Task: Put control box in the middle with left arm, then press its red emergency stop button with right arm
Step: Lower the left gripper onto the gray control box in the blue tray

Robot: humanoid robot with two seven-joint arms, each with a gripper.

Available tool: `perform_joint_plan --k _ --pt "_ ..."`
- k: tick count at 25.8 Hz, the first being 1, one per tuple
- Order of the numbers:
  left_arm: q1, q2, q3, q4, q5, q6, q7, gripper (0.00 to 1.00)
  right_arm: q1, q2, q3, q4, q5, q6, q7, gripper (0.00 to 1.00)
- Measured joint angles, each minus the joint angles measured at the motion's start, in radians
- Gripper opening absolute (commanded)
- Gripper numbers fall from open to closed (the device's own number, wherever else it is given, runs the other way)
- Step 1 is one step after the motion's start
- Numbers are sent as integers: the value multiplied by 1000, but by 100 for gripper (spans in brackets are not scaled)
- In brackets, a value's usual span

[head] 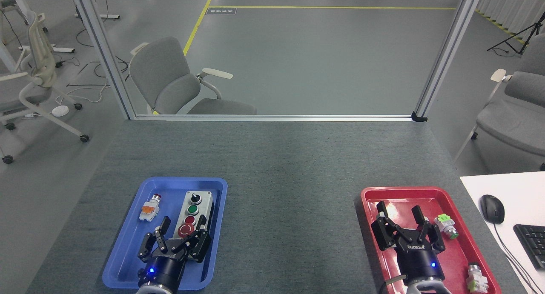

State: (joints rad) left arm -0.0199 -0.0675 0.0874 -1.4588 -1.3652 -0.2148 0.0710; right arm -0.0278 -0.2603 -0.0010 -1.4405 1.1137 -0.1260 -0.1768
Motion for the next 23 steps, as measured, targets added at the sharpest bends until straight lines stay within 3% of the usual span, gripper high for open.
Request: perform_joint_plan --k 12,23 --pt "-5 8 -1 5 1 0 -7 99 -1 -14 35 -5 58 13 15 98" --pt "-28 0 1 -16 15 9 -17 99 0 -49 37 -16 64 78 20 98"
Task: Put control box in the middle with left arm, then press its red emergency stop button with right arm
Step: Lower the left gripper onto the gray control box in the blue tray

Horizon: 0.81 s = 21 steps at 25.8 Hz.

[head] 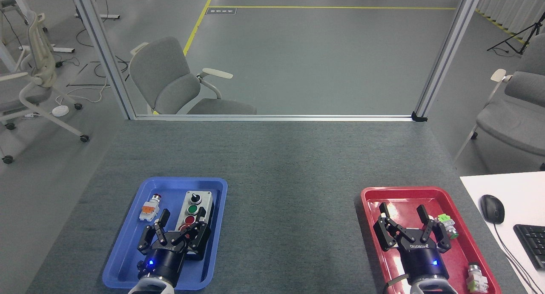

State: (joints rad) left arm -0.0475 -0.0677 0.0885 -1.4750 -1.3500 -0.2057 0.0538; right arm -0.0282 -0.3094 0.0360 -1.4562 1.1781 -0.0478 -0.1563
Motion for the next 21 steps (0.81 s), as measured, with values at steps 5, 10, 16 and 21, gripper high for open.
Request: perform_joint_plan --k 5,10,16,21 --pt "-1 8 1 -3 4 0 -1 99 1 -4 1 1 1 5 1 98" --pt "0 18 3 -5 5 0 -1 99 1 -6 1 1 2 9 2 98" --pt "14 44 7 -16 8 -4 3 99 2 -9 1 2 4 29 2 98" --pt "40 52 10 -25 70 -9 19 99 1 -13 18 1 22 54 2 98"
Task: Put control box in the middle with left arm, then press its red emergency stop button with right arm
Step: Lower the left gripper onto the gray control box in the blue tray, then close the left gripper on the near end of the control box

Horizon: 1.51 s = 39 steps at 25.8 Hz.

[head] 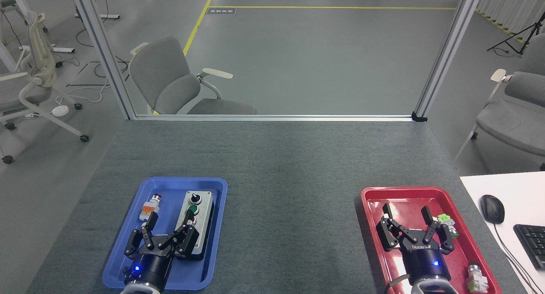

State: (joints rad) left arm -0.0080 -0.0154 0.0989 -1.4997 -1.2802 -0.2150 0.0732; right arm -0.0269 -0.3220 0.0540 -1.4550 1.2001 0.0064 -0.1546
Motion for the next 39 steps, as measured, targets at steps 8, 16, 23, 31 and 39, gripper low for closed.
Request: perform_joint_plan --k 8,16,23,31,39 --pt "55 10 0 -8 45 -6 3 99 -2 -37 16 -14 29 5 -7 98" --pt "144 31 -20 -91 12 -36 20 99 22 -78 31 -32 64 3 -22 98" --pt "157 30 -133 -88 -28 -32 18 99 47 -87 29 -18 61 7 -23 98" --pt "46 24 -178 62 -55 41 13 99 64 -54 28 -3 44 2 -24 98" --pt "-4 36 -173 124 -48 72 13 99 65 7 28 -4 50 3 -30 98"
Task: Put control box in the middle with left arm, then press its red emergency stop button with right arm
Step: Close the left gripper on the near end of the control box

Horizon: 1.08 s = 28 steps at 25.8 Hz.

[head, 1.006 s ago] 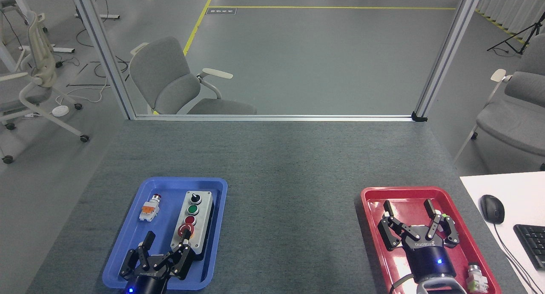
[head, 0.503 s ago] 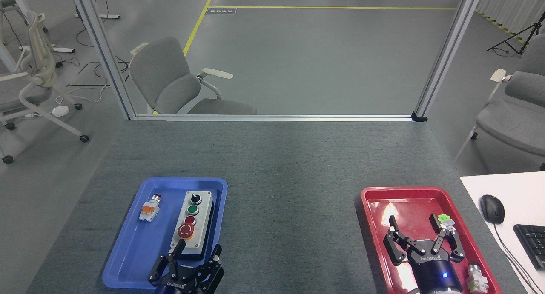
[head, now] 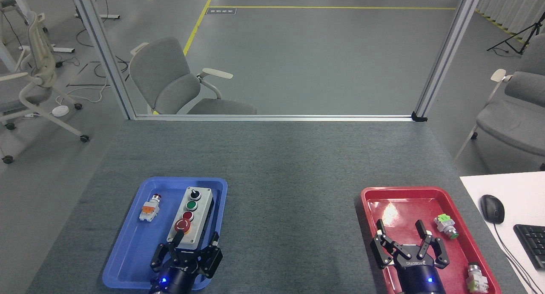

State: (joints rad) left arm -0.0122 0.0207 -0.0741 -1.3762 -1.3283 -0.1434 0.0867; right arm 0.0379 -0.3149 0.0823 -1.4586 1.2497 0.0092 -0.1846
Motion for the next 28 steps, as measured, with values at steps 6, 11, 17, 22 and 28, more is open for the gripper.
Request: perform_joint_plan --k 6,11,17,22,28 --pt "13 18 18 -9 8 -1 3 99 -2 8 0 0 3 -31 -2 98" --pt "23 34 53 -6 12 -12 5 99 -7 21 1 0 5 -41 -2 98" --pt "15 36 63 0 11 -10 7 99 -15 33 3 0 5 -40 0 98" --pt "-9 32 63 33 11 -4 4 99 -16 40 5 0 5 -37 3 98" --pt "-56 29 63 122 11 -1 6 99 -16 43 22 0 5 -36 4 98"
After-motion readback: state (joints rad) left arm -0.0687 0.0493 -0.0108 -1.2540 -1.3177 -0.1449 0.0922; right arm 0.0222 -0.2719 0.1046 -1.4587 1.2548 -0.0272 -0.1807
